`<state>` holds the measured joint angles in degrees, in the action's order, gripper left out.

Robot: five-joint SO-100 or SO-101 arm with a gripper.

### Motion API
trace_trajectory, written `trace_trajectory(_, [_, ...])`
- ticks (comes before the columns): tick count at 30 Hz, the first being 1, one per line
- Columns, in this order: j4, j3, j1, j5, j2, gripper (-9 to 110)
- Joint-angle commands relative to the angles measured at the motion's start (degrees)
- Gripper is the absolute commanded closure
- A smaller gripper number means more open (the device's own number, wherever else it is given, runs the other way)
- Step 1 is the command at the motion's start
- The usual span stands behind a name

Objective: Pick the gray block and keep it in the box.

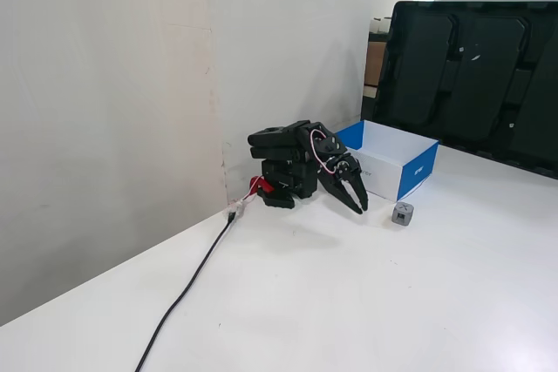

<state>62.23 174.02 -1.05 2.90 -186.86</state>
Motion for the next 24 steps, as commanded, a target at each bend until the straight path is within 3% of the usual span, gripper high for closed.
trace_trajectory(1, [-0.18,0.62,-1.14,0.53,-9.58,101])
trace_trajectory(24, [-0.26,0.62,-1.14,0.44,-9.58,101])
